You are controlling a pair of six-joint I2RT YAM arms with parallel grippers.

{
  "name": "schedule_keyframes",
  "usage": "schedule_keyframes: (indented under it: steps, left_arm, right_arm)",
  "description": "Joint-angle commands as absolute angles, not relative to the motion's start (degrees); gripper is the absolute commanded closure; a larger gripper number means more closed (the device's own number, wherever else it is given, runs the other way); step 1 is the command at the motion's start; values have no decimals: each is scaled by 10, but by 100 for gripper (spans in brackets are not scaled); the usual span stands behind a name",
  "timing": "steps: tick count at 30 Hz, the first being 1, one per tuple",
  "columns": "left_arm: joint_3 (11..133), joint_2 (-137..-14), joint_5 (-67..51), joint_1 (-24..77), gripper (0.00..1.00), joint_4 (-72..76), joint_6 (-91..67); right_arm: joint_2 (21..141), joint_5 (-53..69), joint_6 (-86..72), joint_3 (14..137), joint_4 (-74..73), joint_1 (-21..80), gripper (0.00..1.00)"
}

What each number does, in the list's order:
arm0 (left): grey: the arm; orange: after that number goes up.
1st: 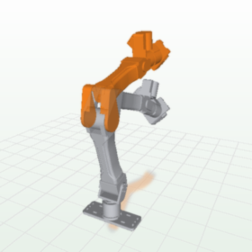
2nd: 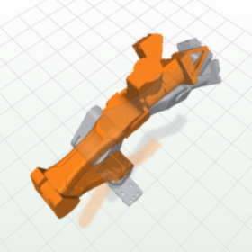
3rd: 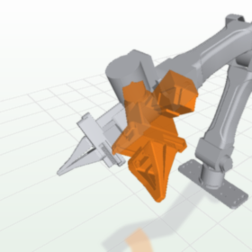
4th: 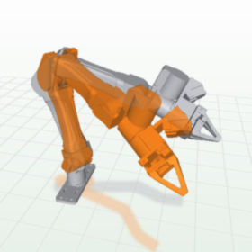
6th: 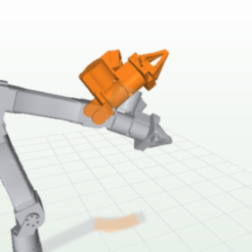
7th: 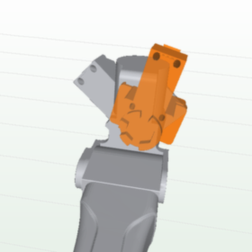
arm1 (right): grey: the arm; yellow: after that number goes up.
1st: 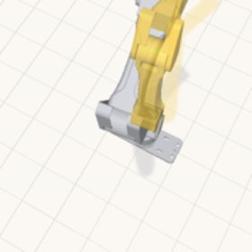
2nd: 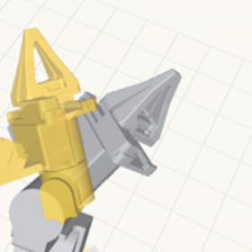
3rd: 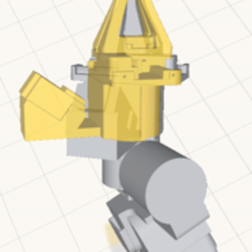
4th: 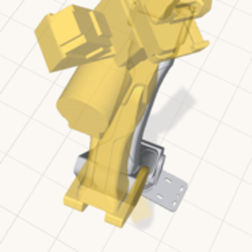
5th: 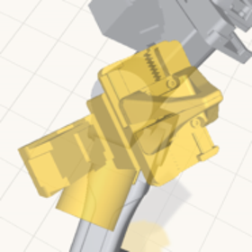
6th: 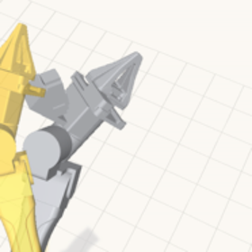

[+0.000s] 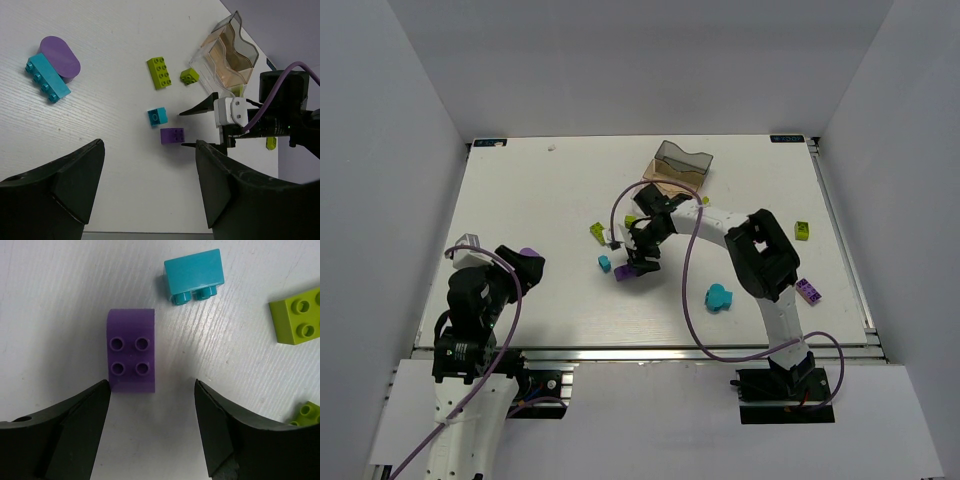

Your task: Sort the legos into containers by color

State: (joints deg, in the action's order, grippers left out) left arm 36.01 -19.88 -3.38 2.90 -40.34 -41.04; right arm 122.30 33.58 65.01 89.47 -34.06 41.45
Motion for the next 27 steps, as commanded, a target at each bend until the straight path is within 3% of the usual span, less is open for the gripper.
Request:
schedule_keyframes:
  steps: [1,7,12,19,25,27]
  left_arm:
    - [361,-200,-24,30,17,-406,-412]
    - [358,-207,-26,30,17,-396,-413]
    - [358,-208,-26,30,17,-399,-411]
    - [356,-201,-22,30,17,-402,-415]
    - [354,-198,-18,30,17,-407,-415]
    - [354,-198,-16,29,17,-409,-415]
  right_arm:
    - [1220,357,622,908,-334,425,27]
    - [1211,345,582,882,-305,440,27]
    - [1220,333,562,888,-292,446,34]
    - [1195,337,595,868,-313,446,68]
    - [1127,346,603,818,-302,441,84]
    - [1099,352,572,817,-290,432,94]
